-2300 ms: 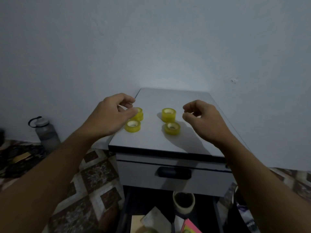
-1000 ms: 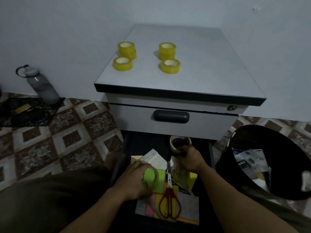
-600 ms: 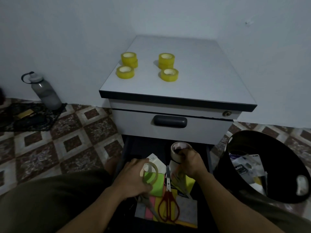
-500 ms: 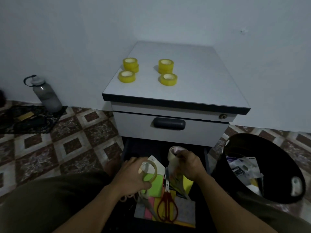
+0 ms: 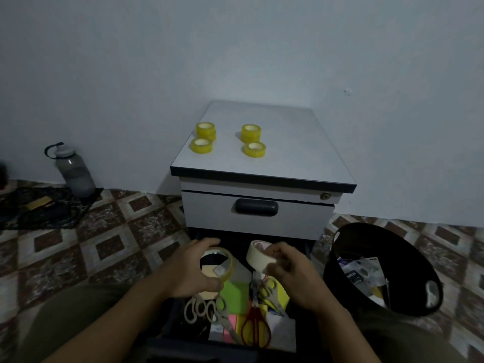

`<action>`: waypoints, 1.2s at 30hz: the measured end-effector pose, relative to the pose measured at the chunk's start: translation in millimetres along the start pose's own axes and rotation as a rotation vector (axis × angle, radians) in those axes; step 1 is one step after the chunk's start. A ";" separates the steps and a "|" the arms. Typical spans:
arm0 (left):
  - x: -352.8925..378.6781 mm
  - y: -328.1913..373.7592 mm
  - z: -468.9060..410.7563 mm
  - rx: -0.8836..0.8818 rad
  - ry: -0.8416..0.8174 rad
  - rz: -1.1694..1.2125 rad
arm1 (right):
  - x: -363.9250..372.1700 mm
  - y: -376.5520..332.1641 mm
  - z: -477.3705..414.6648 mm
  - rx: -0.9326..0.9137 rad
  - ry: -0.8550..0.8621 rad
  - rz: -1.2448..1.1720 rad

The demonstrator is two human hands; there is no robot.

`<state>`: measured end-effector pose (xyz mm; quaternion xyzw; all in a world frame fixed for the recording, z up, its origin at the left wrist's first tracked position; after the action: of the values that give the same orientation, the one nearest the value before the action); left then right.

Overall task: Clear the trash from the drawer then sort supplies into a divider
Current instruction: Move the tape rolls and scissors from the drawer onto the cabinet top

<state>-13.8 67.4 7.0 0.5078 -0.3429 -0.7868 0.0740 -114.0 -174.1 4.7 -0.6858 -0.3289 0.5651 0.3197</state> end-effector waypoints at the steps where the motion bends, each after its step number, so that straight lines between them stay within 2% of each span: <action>1: -8.3 3.4 3.9 0.018 0.015 -0.002 | -4.5 -8.4 1.8 -0.011 0.002 0.003; 8: -68.5 19.4 15.6 0.069 0.107 -0.051 | -46.3 -69.7 -1.1 -0.121 0.046 0.071; 13: -116.9 49.6 18.7 0.112 0.206 0.057 | -77.7 -115.3 -19.5 -0.210 0.105 0.069; 18: -169.2 83.3 -6.8 0.217 0.324 0.116 | -110.2 -143.3 -71.4 -0.306 0.163 0.078; 23: -224.7 107.8 -68.6 0.185 0.417 0.110 | -145.3 -153.6 -147.9 -0.368 0.242 0.140; 28: -262.6 122.3 -156.0 0.106 0.396 0.181 | -163.7 -140.1 -243.4 -0.373 0.261 0.252; 32: -271.3 124.9 -221.1 0.005 0.318 0.162 | -160.8 -117.3 -310.9 -0.331 0.161 0.355; 36: -267.0 118.9 -268.5 -0.073 0.230 0.088 | -150.9 -97.6 -354.2 -0.261 0.071 0.351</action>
<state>313.3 -22.8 212.9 0.5760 -0.3252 -0.7315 0.1656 204.3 -263.9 224.6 -0.7876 -0.2631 0.5402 0.1365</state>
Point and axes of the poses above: each hand's wrist, its own z-axis away from the middle knuckle, its own x-axis out of the palm, y = z × x, the point moved 2 cm from there along -z, towards the middle knuckle, and after that the axes turned 11 degrees about -x, right-handed, at the moved point
